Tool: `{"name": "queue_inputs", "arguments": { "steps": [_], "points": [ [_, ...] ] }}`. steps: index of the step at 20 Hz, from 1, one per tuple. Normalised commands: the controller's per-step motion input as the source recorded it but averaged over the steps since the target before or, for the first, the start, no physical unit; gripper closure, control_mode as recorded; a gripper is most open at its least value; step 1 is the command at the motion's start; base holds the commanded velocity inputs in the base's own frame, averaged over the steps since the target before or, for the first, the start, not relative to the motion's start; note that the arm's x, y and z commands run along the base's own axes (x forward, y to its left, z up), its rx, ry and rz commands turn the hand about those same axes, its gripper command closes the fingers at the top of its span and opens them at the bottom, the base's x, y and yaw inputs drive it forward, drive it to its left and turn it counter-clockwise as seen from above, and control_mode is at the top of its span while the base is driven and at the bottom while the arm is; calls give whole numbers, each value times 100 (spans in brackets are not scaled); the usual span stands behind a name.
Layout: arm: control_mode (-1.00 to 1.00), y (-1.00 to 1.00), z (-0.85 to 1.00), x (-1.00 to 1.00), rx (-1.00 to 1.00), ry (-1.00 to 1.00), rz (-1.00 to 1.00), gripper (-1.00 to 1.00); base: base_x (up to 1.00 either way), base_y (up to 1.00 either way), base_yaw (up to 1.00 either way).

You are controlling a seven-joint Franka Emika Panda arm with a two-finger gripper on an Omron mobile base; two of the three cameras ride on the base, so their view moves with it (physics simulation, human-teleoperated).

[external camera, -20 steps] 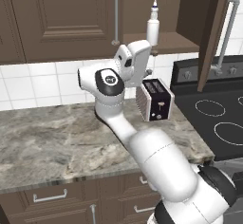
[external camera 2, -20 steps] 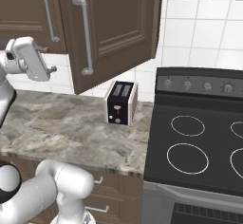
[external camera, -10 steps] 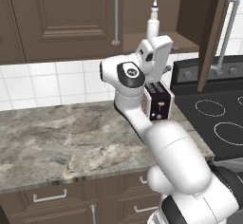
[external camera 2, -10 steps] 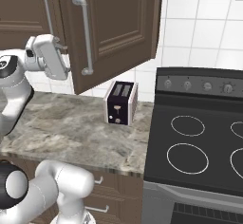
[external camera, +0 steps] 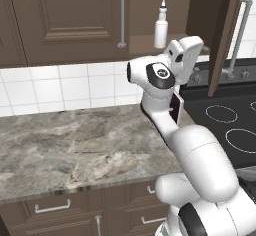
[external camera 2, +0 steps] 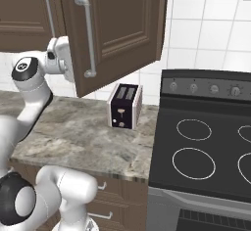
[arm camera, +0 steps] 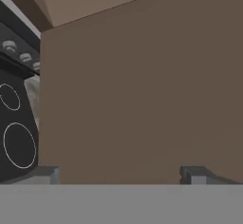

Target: Open the cabinet. Pick the spray and place it next to the sink. Then close the cabinet.

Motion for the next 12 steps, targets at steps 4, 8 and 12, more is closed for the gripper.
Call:
{"name": "queue_inputs", "arguments": {
  "steps": [4,8,12],
  "points": [
    [-100,-62,0,0,0,0,-1,-100,0,0,0],
    [-100,-70,3,0,0,0,-2,-100,0,0,0],
    [-100,-81,8,0,0,0,-3,-100,0,0,0]
  ]
}}
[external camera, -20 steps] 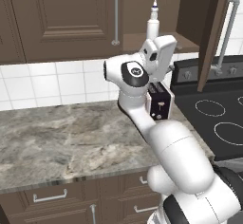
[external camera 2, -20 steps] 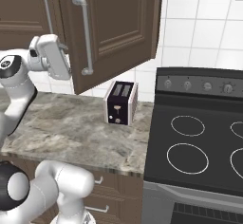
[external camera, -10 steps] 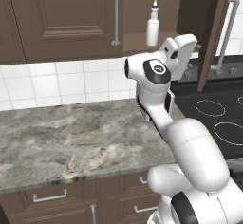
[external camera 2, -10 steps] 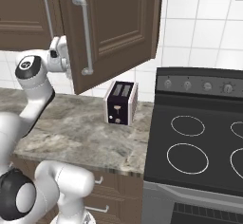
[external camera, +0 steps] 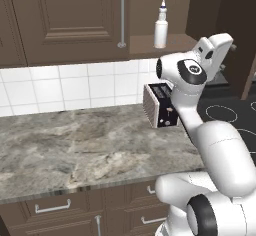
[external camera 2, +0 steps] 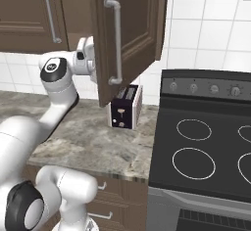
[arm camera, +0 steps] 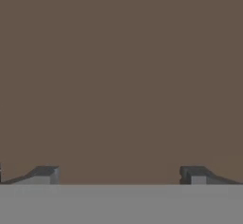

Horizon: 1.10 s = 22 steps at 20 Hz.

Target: Open the cabinet. Pick the spray and place it next to the sink. Then close the cabinet.

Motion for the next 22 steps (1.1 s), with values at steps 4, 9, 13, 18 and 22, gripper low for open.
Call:
{"name": "queue_inputs", "arguments": {
  "steps": [4,9,13,18,22],
  "points": [
    [-100,-75,7,0,0,0,-3,-100,0,0,0],
    [-100,-21,6,-4,3,-6,0,-100,0,0,0],
    [-100,20,7,-31,21,-29,0,-100,0,0,0],
    [-100,34,5,-37,26,-38,0,-100,0,0,0],
    [-100,42,8,-36,24,-33,0,-100,0,0,0]
  ]
}}
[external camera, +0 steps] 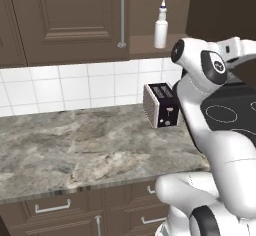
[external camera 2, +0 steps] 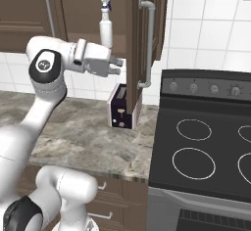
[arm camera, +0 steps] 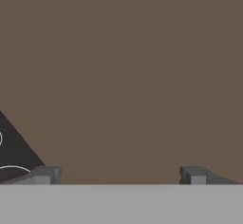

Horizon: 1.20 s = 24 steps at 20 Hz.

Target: Open the cabinet. Pick the spray and place it next to the sink. Then close the cabinet.

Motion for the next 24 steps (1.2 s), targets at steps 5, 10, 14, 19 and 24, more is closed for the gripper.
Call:
{"name": "queue_inputs", "arguments": {
  "steps": [5,10,14,19,24],
  "points": [
    [-100,45,0,-26,19,-27,9,-100,0,0,0],
    [-100,36,-13,-1,11,-22,28,-100,0,0,0],
    [-100,13,-1,-16,2,-7,43,-100,0,0,0],
    [-100,0,0,-65,0,-1,48,-100,0,0,0],
    [-100,5,0,-70,0,0,56,-100,0,0,0]
  ]
}}
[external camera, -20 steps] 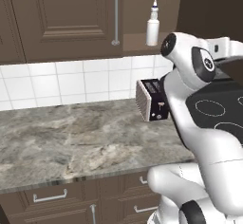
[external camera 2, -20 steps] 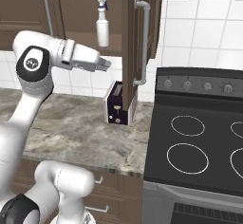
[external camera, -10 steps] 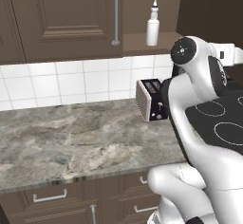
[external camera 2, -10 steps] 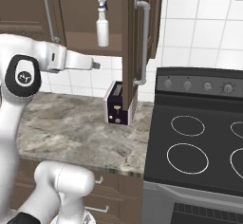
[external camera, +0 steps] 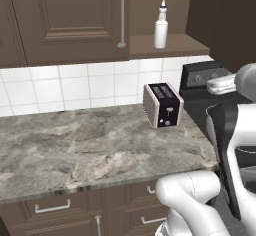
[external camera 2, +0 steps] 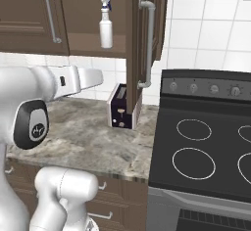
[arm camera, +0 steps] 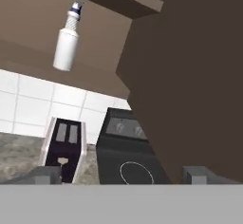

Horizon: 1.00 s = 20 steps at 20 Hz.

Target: Open the cabinet. Pick the spray and place it next to the sink. Then close the cabinet.

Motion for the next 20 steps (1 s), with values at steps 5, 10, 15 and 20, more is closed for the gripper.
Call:
{"name": "queue_inputs", "arguments": {
  "steps": [5,10,15,20],
  "points": [
    [-100,0,17,-17,0,-4,30,-100,0,0,0],
    [-100,0,37,-22,1,2,17,-100,0,0,0],
    [-100,7,29,-1,0,19,6,-100,0,0,0],
    [-100,7,1,0,3,39,-2,-100,0,0,0]
  ]
}}
